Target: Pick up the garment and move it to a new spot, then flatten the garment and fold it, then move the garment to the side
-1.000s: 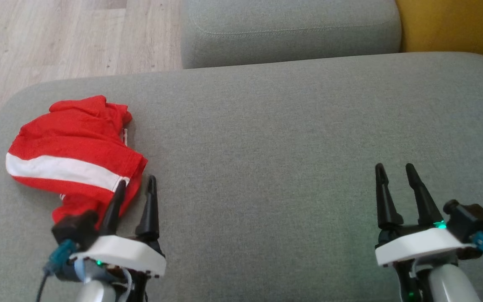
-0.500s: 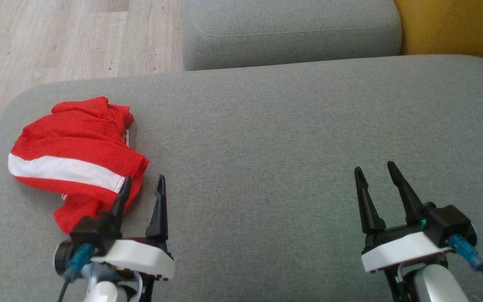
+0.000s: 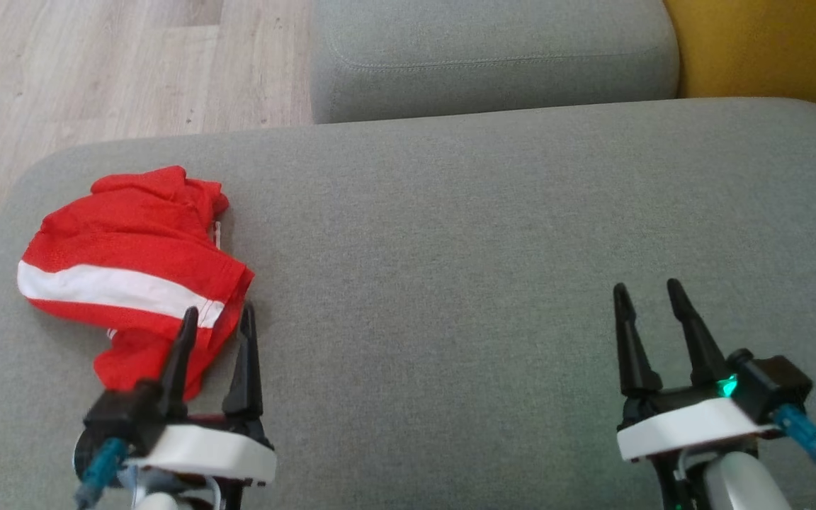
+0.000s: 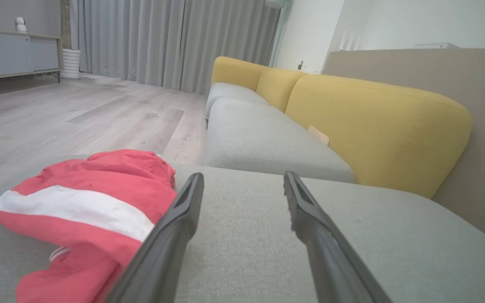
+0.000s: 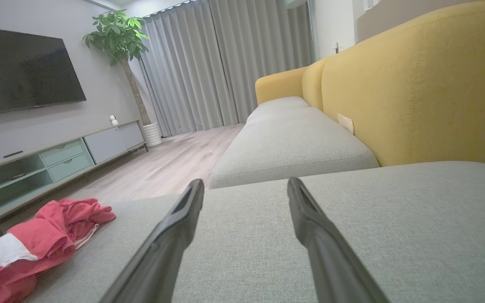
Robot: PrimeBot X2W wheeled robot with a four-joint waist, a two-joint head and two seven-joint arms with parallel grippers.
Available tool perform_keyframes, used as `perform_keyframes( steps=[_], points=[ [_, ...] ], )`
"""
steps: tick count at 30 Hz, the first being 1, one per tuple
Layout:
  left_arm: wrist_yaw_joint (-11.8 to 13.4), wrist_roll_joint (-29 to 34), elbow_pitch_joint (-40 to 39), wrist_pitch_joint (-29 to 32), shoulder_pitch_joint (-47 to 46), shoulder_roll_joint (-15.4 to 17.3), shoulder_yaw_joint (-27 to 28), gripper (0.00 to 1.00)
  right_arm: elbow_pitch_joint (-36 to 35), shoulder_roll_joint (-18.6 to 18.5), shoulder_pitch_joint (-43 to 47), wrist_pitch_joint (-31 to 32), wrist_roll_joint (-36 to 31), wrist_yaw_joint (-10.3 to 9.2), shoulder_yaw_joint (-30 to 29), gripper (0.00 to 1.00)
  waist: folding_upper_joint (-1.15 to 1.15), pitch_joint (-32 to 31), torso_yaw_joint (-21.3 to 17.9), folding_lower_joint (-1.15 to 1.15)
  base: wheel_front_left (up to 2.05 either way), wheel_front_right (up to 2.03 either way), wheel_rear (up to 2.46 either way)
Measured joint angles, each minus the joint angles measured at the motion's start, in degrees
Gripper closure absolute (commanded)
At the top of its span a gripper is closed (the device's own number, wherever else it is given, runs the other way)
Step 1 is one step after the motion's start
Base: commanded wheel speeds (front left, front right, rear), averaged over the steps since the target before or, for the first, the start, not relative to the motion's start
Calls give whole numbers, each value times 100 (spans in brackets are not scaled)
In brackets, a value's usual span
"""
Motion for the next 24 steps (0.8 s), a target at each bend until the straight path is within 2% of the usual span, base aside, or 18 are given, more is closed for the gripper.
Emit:
perform_keyframes(
  steps=[8,19,24],
  points=[
    [-38,352,99,-92,16,-7,-59,0,75,0,2,-101,-359,0,94,0,0,-22,7,0,0,0,0],
    [9,353,96,-92,14,-8,-146,0,142,0,2,-102,-383,0,98,0,0,-40,43,0,0,0,0],
    [60,353,97,-92,11,-9,-151,0,213,-1,10,-102,-335,0,158,0,0,-72,174,0,0,0,0]
  ],
)
